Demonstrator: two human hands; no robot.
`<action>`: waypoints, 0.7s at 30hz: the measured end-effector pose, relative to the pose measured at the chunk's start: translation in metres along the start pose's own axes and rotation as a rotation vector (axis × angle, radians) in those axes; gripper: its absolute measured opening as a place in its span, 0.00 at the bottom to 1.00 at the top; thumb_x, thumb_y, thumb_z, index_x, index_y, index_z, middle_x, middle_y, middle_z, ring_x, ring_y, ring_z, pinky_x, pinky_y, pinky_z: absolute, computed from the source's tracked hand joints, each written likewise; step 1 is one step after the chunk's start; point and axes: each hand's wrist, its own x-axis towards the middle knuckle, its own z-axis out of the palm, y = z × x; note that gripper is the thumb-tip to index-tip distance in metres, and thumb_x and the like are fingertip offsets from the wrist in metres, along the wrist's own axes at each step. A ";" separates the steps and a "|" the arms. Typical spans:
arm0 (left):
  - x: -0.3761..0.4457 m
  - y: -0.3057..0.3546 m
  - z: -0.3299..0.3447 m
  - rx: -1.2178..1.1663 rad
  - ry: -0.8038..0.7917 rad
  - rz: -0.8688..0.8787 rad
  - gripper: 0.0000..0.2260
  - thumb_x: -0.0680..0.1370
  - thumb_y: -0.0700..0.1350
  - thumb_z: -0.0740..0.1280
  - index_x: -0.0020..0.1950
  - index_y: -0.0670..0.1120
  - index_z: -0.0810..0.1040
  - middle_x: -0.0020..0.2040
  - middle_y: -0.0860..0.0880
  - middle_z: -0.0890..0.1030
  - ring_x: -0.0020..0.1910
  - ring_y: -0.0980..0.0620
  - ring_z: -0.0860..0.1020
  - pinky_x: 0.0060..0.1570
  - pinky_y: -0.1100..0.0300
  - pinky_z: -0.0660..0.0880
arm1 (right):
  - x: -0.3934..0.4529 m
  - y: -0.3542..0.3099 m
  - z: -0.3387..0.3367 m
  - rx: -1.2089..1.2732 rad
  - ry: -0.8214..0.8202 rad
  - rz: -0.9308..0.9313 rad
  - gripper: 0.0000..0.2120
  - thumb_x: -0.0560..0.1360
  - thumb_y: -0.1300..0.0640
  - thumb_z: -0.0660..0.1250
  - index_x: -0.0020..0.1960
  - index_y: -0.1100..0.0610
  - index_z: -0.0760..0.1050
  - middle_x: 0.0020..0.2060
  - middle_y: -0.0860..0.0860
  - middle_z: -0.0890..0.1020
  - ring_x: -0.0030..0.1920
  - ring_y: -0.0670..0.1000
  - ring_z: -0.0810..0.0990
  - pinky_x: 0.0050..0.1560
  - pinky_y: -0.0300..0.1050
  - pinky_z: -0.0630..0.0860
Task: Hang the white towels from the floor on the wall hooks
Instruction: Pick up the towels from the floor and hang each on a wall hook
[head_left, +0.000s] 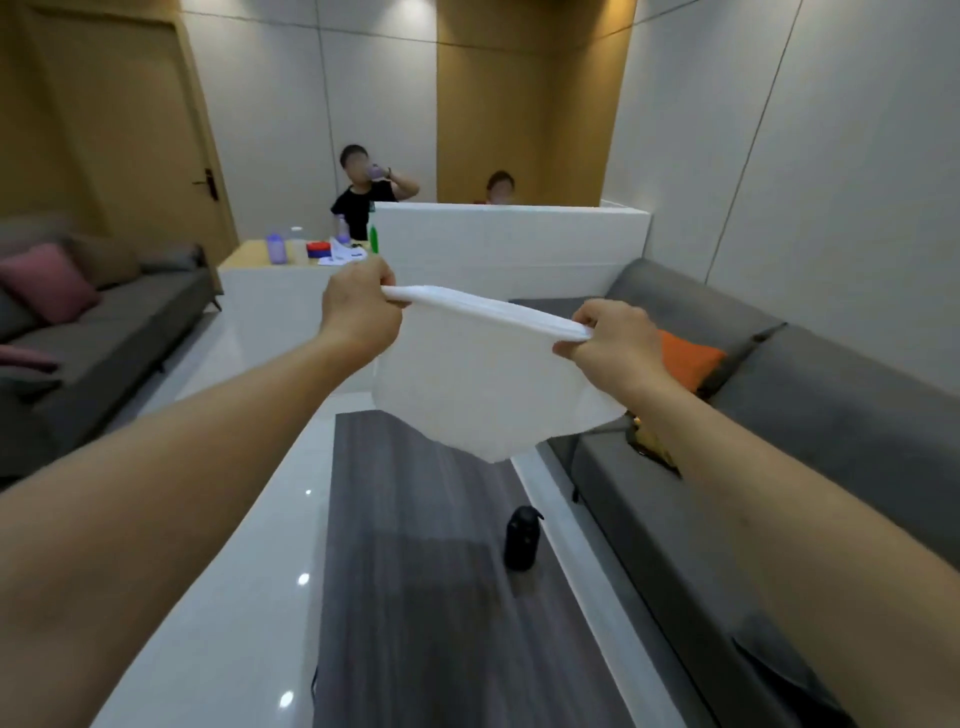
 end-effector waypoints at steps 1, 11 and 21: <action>-0.005 -0.012 -0.002 0.033 -0.031 -0.020 0.09 0.75 0.42 0.71 0.40 0.48 0.72 0.40 0.46 0.76 0.40 0.48 0.71 0.37 0.58 0.63 | 0.000 -0.002 0.012 -0.032 -0.067 -0.016 0.09 0.69 0.49 0.75 0.46 0.50 0.79 0.44 0.50 0.81 0.46 0.54 0.78 0.44 0.49 0.76; -0.091 -0.104 -0.021 0.232 -0.206 -0.290 0.14 0.72 0.50 0.75 0.34 0.51 0.72 0.36 0.51 0.75 0.39 0.47 0.75 0.32 0.58 0.64 | -0.026 -0.017 0.092 -0.104 -0.367 -0.104 0.07 0.73 0.50 0.73 0.48 0.52 0.83 0.42 0.55 0.82 0.44 0.58 0.80 0.41 0.44 0.72; -0.122 -0.076 -0.043 0.180 -0.146 -0.373 0.11 0.68 0.50 0.77 0.38 0.49 0.76 0.41 0.50 0.78 0.46 0.45 0.77 0.42 0.54 0.74 | -0.042 -0.004 0.059 -0.047 -0.256 -0.122 0.08 0.74 0.48 0.71 0.43 0.52 0.82 0.38 0.53 0.82 0.42 0.57 0.79 0.41 0.46 0.74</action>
